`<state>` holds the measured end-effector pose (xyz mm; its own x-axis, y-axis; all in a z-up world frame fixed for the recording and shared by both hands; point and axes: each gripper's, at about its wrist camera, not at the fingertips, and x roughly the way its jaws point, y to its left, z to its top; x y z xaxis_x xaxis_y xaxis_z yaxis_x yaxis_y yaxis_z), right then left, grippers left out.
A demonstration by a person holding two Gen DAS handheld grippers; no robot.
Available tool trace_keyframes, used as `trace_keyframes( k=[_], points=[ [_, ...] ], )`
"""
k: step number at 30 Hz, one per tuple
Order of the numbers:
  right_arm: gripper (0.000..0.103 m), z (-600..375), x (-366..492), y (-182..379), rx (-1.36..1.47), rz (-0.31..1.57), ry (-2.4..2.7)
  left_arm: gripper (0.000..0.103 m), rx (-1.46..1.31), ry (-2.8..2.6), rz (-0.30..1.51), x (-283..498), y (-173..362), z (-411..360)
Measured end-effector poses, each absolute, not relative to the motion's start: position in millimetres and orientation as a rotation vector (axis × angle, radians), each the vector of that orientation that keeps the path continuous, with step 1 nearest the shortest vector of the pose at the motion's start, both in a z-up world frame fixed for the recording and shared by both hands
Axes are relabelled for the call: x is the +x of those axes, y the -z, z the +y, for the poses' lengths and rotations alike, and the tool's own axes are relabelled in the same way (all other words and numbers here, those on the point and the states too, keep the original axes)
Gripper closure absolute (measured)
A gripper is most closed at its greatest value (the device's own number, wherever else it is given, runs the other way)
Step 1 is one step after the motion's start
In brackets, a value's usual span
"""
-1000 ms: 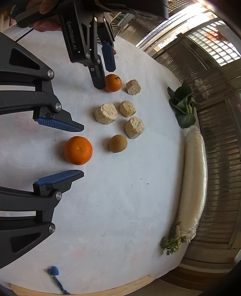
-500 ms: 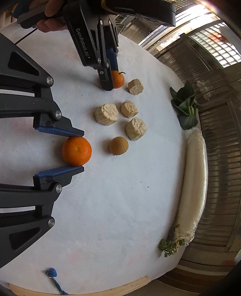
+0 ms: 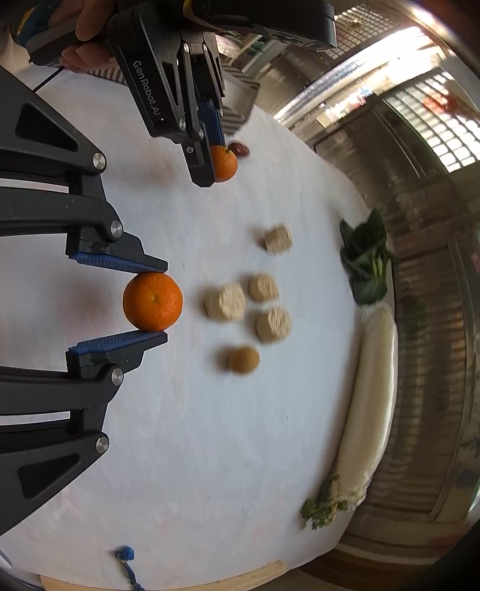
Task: Organize fruits
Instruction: 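Grasp a small orange with the right tool while the left tool grasps a stemmed orange, then carry both oranges over the striped-rim tray with both tools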
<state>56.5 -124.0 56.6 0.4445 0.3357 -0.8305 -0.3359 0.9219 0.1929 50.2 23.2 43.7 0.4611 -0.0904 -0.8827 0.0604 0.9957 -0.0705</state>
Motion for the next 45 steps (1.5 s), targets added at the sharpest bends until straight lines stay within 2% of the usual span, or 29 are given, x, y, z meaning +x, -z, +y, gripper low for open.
trace_keyframes(
  k=[20, 45],
  points=[
    [0.073, -28, 19, -78, -0.103, 0.987, -0.567, 0.072, -0.053, -0.038, 1.036, -5, -73, 92],
    [0.073, 75, -4, -88, -0.22, 0.962, -0.728, 0.072, -0.128, -0.184, 1.0, -51, -83, 182]
  ],
)
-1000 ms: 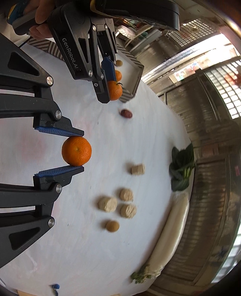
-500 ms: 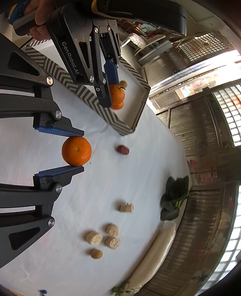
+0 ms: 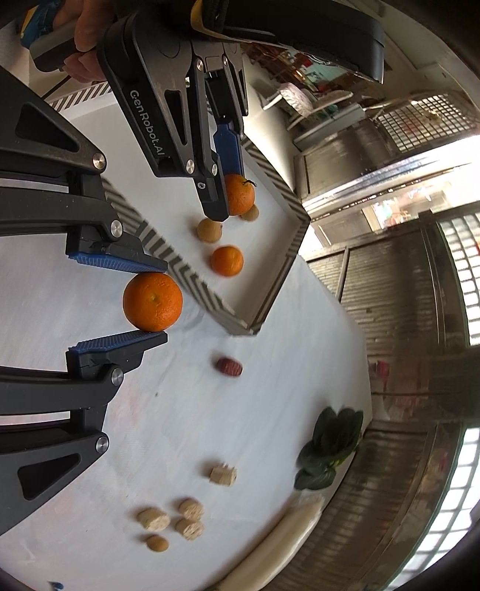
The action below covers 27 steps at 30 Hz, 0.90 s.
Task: Organize fruits
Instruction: 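Carry both oranges over the striped-rim tray with both tools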
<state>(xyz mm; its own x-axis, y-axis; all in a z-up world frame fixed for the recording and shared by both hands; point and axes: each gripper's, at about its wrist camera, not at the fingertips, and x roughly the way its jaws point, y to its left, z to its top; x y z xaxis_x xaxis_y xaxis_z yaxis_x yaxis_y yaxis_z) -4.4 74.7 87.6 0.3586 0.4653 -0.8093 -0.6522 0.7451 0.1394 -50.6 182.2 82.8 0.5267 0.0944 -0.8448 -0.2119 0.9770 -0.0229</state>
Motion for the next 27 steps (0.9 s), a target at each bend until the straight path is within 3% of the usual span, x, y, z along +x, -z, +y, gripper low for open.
trace_keyframes(
  k=[27],
  points=[
    [0.073, 155, -4, -64, -0.295, 1.015, -0.859, 0.072, -0.197, -0.29, 1.059, -70, -53, 251]
  ],
)
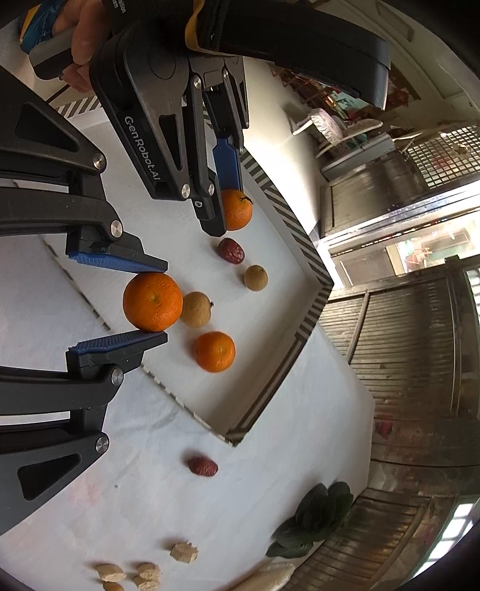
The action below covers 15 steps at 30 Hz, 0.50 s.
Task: Organize fruits
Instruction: 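Carry both oranges over the striped-rim tray with both tools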
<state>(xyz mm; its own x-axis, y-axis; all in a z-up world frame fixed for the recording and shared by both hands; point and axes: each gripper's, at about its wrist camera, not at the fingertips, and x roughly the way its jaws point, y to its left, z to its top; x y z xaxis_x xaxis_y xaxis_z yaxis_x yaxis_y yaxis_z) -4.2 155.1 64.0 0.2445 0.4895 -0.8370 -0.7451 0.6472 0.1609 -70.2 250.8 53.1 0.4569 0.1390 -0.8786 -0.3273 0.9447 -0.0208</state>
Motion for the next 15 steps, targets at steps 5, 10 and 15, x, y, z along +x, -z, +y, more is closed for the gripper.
trace_keyframes(
  k=[5, 10, 15],
  points=[
    [0.073, 162, -4, -58, -0.301, 1.029, -0.869, 0.072, -0.202, -0.294, 1.07, -68, -48, 255],
    [0.073, 166, 0, -50, -0.307, 1.049, -0.875, 0.072, -0.203, -0.295, 1.083, -64, -42, 257],
    [0.073, 172, 3, -43, -0.322, 1.066, -0.881, 0.072, -0.203, -0.298, 1.098, -60, -36, 259]
  ],
)
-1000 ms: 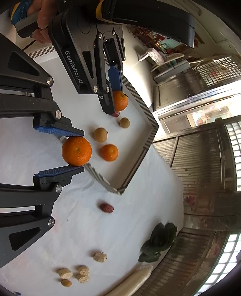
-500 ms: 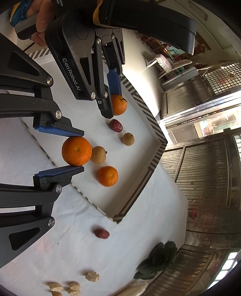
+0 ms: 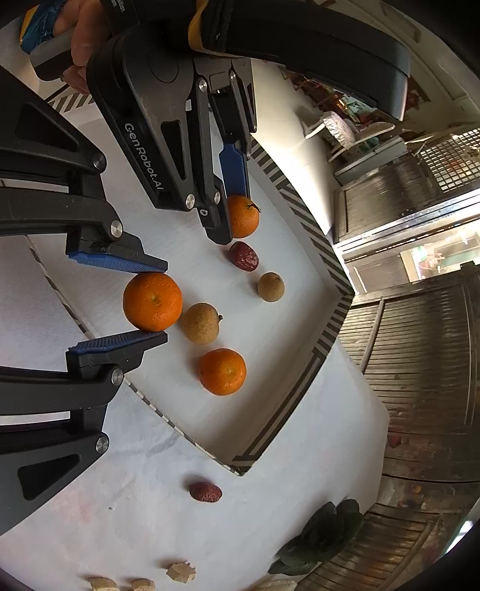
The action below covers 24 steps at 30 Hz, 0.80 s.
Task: Organize fruits
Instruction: 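Carry both oranges over the striped-rim tray with both tools, then open both tools to drop the oranges into the tray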
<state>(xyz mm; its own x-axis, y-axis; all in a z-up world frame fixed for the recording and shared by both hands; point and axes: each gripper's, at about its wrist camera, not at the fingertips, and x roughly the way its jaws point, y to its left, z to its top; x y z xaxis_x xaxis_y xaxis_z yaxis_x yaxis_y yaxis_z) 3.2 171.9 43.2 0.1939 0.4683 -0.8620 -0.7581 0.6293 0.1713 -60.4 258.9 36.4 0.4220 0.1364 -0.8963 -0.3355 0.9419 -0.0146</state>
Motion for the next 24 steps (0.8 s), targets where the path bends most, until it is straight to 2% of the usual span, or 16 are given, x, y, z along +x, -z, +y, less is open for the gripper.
trace_keyframes(
  k=[24],
  points=[
    [0.073, 194, 16, -24, -0.376, 1.077, -0.862, 0.072, -0.205, -0.334, 1.115, -43, -19, 266]
  ],
)
